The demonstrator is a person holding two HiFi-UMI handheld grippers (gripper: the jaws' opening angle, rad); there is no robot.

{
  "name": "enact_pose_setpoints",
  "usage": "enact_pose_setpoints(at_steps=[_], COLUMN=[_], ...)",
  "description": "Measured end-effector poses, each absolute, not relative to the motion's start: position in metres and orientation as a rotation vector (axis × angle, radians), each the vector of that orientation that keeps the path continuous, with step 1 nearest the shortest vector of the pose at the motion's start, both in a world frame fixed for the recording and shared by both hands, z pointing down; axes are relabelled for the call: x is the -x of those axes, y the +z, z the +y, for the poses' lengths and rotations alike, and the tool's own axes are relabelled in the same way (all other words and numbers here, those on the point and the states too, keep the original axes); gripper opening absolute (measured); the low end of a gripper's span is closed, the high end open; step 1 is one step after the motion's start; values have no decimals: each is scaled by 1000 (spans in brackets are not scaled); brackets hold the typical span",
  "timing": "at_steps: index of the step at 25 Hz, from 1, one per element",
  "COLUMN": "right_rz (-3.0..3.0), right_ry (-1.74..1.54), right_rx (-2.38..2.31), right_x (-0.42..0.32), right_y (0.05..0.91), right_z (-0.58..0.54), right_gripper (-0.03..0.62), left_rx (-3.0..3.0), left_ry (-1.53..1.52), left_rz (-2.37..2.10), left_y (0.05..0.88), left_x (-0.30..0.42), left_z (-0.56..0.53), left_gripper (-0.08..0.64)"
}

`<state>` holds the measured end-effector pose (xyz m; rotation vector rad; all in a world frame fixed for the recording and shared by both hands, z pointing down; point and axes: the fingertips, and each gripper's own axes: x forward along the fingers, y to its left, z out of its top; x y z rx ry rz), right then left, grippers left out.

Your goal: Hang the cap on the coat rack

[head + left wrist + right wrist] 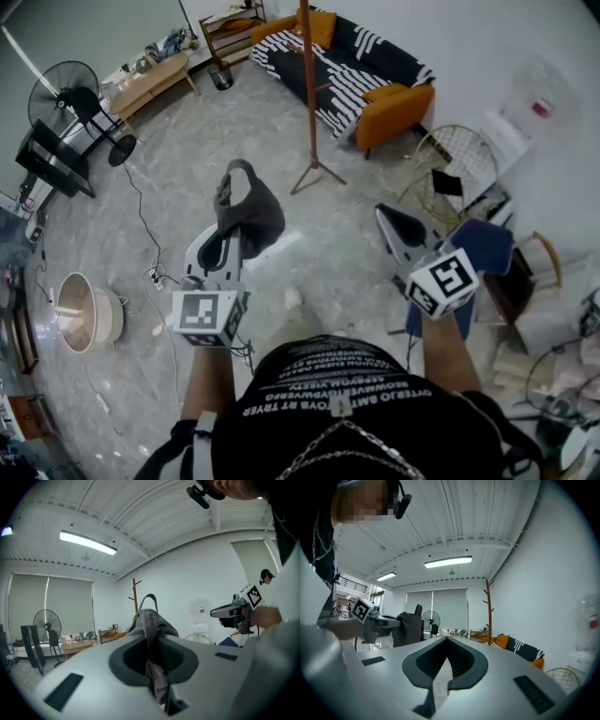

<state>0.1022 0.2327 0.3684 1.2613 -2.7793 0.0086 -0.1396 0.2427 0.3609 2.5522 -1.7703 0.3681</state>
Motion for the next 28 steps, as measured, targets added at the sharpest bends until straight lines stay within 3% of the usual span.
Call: enact_pose_setpoints(at_steps=[15,28], right_rz=[-2715,-2720], right_ry=[72,101], right_rx=[-1360,-1279], right_x=[-66,-4], right_y=[385,393], right_z=[155,75], right_gripper=[3,3], left_rx=[-2723,-2647], left_ry=[302,289], left_rz=[-1549,-1599], left_y=[374,391], left_x=[144,214], left_z=[140,64], left_gripper=[26,26])
